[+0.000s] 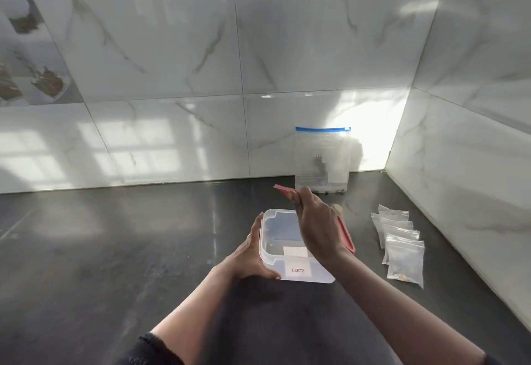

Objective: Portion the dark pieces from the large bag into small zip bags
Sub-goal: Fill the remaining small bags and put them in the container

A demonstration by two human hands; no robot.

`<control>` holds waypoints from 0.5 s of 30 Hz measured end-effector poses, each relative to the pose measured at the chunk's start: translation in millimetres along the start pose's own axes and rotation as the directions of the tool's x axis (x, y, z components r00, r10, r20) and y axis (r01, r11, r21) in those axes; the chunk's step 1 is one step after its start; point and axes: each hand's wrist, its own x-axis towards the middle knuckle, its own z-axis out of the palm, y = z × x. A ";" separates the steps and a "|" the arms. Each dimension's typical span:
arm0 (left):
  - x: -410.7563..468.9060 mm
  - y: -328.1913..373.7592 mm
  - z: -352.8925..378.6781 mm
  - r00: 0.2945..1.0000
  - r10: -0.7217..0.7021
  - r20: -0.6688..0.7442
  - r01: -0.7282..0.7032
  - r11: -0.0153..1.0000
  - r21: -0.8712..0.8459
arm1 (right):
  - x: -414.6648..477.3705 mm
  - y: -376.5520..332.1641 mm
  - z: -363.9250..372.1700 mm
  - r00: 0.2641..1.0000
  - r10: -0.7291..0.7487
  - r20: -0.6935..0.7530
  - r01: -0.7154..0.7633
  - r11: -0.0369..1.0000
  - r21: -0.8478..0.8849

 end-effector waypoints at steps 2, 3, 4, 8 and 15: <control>1.0 -0.7 0.7 1.000 0.006 -0.001 -0.006 1.000 0.008 | 2.7 3.2 -4.7 1.000 0.009 -0.029 -0.010 0.999 -0.039; 1.6 -3.8 1.3 1.000 -0.011 -0.005 0.011 1.000 0.008 | 5.5 2.9 -6.1 0.998 0.017 -0.060 -0.019 0.999 -0.038; 0.9 -7.6 3.1 1.000 -0.026 -0.009 0.026 1.000 0.007 | 8.2 2.9 -8.1 0.995 0.015 -0.101 -0.019 0.999 -0.036; -3.7 -15.9 0.9 0.999 -0.039 0.024 0.037 0.998 0.046 | 33.6 6.3 -21.1 0.952 0.102 -0.287 -0.117 0.993 -0.035; -8.7 -42.8 -37.6 0.998 -0.006 0.070 -0.007 0.983 0.184 | 80.8 40.9 -35.8 0.804 0.384 -0.454 -0.376 0.920 0.113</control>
